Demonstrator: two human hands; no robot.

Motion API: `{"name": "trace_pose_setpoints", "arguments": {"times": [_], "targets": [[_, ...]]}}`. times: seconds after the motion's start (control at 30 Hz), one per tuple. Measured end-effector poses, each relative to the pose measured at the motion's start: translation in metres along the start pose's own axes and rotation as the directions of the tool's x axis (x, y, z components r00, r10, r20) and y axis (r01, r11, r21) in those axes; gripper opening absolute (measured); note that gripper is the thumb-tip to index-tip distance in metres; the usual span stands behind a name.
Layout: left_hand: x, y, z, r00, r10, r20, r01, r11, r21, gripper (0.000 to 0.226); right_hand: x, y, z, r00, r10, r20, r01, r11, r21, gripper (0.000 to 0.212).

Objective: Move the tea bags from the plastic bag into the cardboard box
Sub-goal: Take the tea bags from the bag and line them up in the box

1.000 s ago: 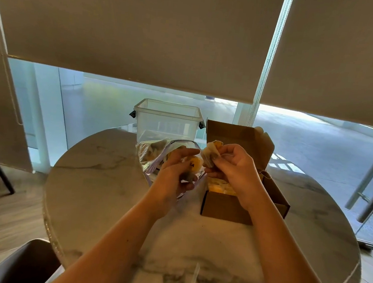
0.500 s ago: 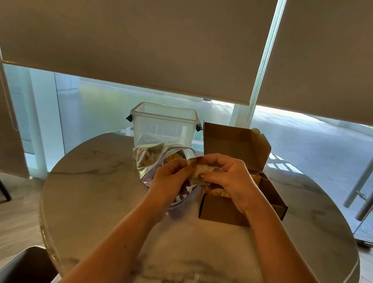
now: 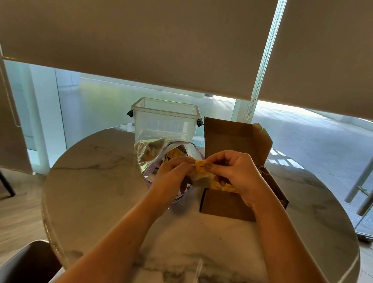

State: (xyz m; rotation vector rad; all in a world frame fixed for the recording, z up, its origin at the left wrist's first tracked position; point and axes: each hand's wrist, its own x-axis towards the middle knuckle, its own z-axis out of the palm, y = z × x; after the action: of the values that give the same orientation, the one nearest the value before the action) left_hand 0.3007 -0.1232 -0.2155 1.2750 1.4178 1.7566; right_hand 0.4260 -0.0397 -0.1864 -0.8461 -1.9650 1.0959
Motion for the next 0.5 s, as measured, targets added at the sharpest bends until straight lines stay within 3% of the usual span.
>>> {"name": "trace_pose_setpoints", "arguments": {"times": [0.17, 0.3, 0.4, 0.5], "targets": [[0.006, -0.007, 0.001, 0.997, 0.021, 0.072, -0.035, 0.978, 0.206, 0.014, 0.000, 0.002, -0.012, 1.000, -0.007, 0.028, 0.006, 0.999, 0.051, 0.015], [0.008, -0.015, 0.003, 0.996, -0.018, 0.092, -0.004, 0.972, 0.234, 0.014, 0.008, 0.007, -0.037, 0.981, -0.016, -0.195, 0.009, 0.999, -0.037, 0.024], [0.008, -0.019, 0.006, 0.991, 0.002, 0.134, -0.048, 0.938, 0.342, 0.013, 0.013, 0.022, -0.066, 0.923, -0.040, -0.383, -0.063, 0.965, -0.254, 0.022], [0.009, -0.022, 0.007, 0.986, 0.039, 0.161, -0.101, 0.913, 0.395, 0.016, 0.016, 0.037, -0.085, 0.935, -0.027, -0.353, -0.181, 0.821, -0.542, 0.023]]}}
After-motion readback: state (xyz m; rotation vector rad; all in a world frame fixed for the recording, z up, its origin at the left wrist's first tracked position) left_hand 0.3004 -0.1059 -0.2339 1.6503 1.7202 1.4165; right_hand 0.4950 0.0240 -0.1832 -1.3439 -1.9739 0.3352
